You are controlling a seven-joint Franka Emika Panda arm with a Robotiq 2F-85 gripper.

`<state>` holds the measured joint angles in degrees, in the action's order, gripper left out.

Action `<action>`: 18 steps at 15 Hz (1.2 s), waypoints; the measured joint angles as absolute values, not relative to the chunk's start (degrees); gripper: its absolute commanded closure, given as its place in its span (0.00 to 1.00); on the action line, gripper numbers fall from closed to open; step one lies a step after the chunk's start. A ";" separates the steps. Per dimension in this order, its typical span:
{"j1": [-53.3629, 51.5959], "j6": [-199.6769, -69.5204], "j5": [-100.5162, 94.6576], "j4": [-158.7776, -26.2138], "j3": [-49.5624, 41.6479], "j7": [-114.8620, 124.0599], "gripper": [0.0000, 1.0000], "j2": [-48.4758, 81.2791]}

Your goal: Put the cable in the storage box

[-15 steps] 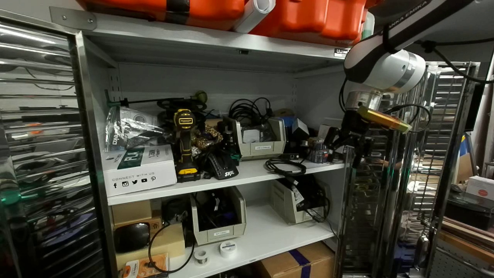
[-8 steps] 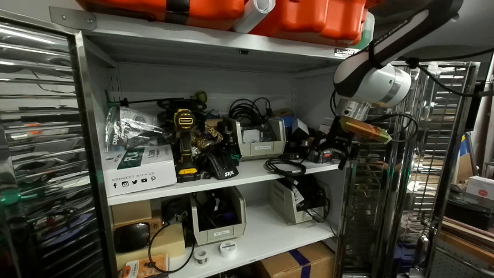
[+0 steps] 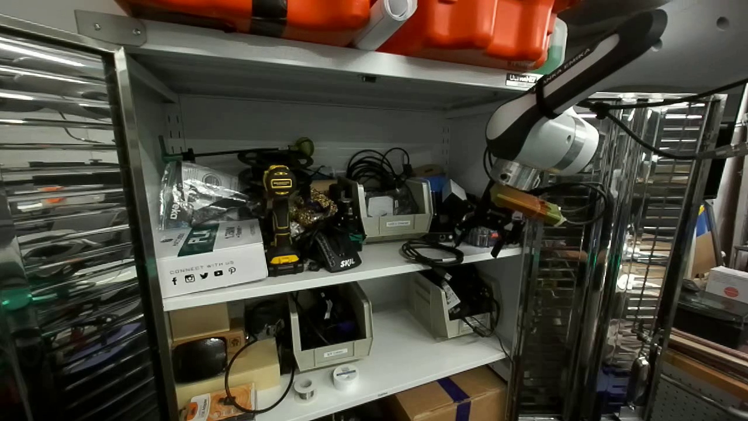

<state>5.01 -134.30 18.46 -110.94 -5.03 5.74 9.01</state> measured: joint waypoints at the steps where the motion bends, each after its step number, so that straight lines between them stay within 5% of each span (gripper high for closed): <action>1: 4.91 -134.54 18.44 -110.38 -4.76 6.29 0.00 9.76; 8: 3.94 -136.26 18.25 -105.71 -3.88 9.62 0.00 14.86; 12: 3.52 -136.80 17.23 -103.75 -3.88 11.30 0.42 16.81; 18: 2.95 -136.42 15.16 -102.32 -3.82 13.43 0.86 18.25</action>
